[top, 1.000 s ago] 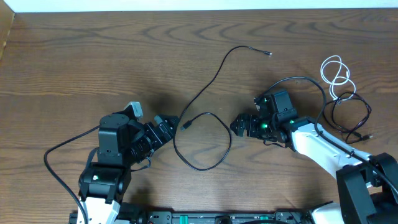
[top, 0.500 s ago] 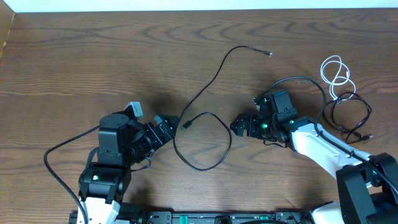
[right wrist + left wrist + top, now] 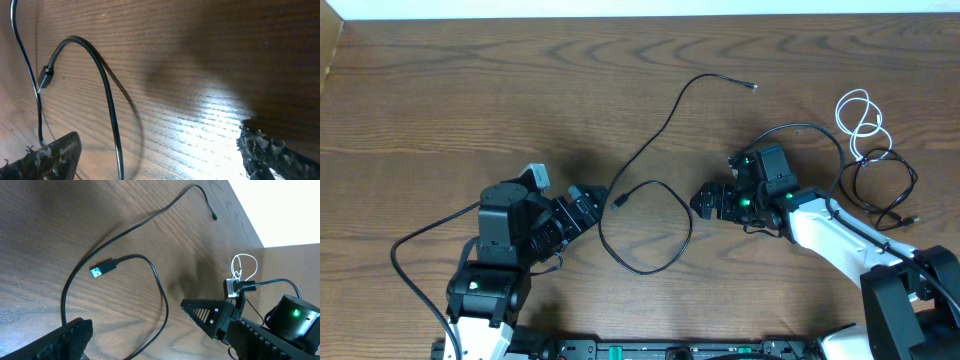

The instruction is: Untangle cables

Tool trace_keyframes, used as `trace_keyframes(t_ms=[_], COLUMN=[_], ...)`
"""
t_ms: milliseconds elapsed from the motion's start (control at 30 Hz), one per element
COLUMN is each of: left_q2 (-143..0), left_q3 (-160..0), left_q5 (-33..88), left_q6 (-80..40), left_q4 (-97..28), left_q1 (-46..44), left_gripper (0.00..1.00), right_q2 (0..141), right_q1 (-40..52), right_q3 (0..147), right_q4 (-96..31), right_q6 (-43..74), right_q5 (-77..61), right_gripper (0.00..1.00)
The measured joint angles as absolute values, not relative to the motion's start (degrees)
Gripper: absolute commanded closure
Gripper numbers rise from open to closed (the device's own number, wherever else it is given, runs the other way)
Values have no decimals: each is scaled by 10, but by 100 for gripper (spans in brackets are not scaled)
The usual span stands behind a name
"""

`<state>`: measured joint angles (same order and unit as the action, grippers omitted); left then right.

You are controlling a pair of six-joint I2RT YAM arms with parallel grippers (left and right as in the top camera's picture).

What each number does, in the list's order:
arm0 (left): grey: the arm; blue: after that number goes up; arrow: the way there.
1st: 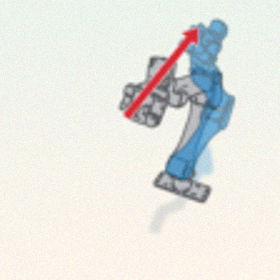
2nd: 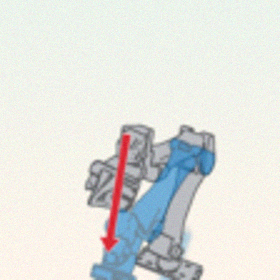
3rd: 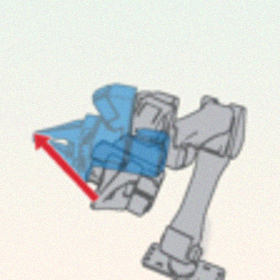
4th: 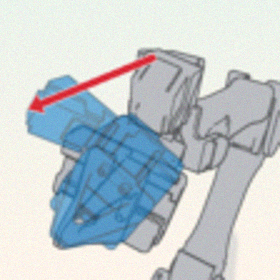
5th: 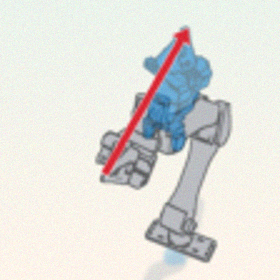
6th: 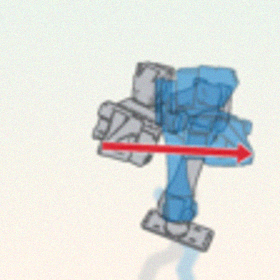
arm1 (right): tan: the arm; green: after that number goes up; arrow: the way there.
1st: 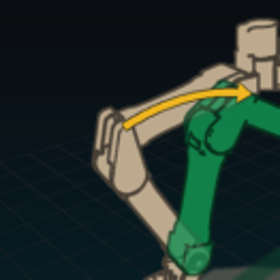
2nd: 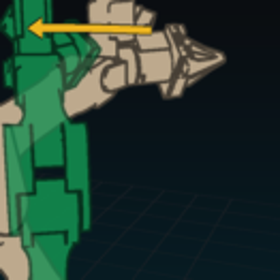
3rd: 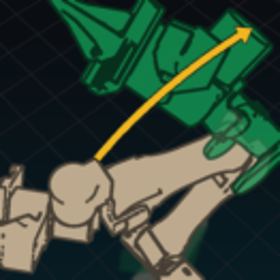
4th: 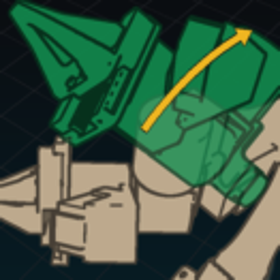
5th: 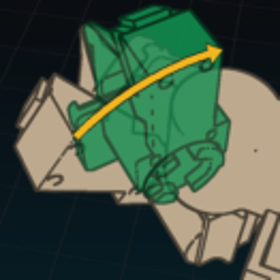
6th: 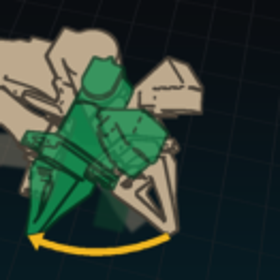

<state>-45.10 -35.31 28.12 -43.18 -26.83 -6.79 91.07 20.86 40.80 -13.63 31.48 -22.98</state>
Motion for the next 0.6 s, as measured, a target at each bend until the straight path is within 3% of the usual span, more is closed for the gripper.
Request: trace_keyframes(t_ms=[533, 567, 600], left_q2=[-451, -451, -451], left_q3=[-353, -353, -353], left_q5=[281, 281, 281], left_q6=[-432, -432, -432], left_q4=[-268, -268, -268], left_q1=[-68, -68, -68], left_gripper=[8, 8, 8], right_q2=[914, 914, 914], right_q1=[209, 209, 209], right_q3=[408, 408, 408], right_q4=[-127, -126, -126], right_q6=[317, 317, 317], right_q5=[-241, -241, -240], right_gripper=[3, 21, 53])
